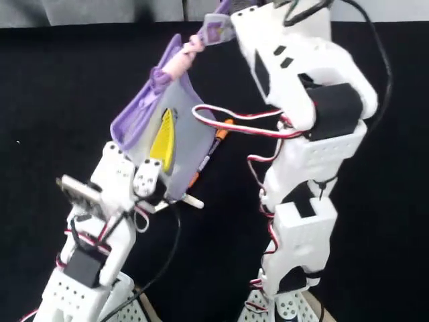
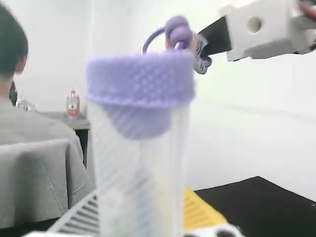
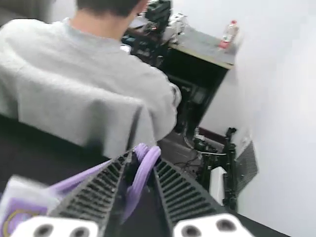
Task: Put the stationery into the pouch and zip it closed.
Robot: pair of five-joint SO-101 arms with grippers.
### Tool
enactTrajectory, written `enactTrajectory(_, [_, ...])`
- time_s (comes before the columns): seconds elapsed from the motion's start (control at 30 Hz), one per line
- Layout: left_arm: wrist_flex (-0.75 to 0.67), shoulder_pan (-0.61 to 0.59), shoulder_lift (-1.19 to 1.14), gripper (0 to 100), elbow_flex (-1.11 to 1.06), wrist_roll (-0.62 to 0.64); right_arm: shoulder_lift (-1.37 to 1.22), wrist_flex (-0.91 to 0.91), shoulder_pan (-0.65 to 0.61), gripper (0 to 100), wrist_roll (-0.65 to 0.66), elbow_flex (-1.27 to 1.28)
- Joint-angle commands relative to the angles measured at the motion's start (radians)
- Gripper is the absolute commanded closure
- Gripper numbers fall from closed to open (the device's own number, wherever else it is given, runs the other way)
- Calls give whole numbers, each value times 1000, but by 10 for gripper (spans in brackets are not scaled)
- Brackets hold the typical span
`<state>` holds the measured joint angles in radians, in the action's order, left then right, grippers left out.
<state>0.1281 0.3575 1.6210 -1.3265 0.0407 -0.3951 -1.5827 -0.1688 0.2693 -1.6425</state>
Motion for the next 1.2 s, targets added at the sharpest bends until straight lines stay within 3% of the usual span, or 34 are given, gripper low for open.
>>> enactTrajectory(0.0, [-6,13,98,972,-15,-80,-1,55,117,988,-11,-28])
enactTrajectory(0.33, [-6,-28,106,972,-22,-97,-87,170,262,988,-18,-28])
enactTrajectory(0.6, [-6,-87,106,972,-22,-91,-182,311,381,988,-164,-28])
enactTrajectory(0.9, [-12,-87,100,972,-59,-97,-110,219,304,978,-167,-28])
enactTrajectory(1.07, [-12,-87,100,972,-61,-97,-15,78,218,779,-157,-28])
enactTrajectory(1.17, [-14,-96,98,972,-50,-97,27,2,152,645,-57,-28])
